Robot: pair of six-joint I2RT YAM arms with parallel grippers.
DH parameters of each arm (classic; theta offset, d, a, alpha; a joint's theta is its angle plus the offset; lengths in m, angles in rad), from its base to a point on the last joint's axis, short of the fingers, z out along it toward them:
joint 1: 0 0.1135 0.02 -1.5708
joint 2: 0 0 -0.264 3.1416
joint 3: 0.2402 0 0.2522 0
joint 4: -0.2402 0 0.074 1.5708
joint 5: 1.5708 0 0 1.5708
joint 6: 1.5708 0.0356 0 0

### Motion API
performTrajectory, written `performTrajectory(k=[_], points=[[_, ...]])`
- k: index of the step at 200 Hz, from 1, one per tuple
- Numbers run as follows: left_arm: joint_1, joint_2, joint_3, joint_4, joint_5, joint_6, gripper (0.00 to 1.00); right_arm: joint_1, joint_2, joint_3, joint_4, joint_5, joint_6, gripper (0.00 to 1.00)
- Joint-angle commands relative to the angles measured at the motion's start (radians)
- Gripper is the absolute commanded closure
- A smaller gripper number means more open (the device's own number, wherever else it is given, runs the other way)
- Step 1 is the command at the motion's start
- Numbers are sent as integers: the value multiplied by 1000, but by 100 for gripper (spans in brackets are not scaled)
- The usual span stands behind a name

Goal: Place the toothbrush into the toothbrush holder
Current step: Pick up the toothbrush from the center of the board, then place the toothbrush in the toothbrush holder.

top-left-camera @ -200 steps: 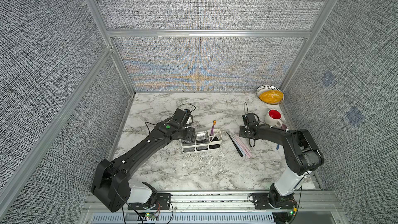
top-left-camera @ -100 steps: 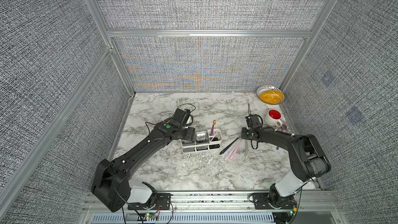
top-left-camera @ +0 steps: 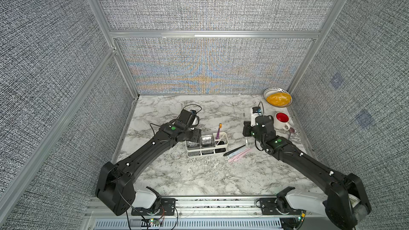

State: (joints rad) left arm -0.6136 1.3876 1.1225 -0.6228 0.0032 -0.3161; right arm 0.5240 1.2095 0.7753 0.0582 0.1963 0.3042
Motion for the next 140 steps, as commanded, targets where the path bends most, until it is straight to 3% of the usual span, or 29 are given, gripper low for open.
performTrajectory(k=[1,72,140], points=[[0,2,15,4,18,-15,32,73,-2,-11,231,69,-37,98],[-1,2,37,-11,14,-37,32,233,133,-44,763,80,-186,97],[0,18,62,-26,4,-25,32,278,320,-131,1242,106,-232,97]])
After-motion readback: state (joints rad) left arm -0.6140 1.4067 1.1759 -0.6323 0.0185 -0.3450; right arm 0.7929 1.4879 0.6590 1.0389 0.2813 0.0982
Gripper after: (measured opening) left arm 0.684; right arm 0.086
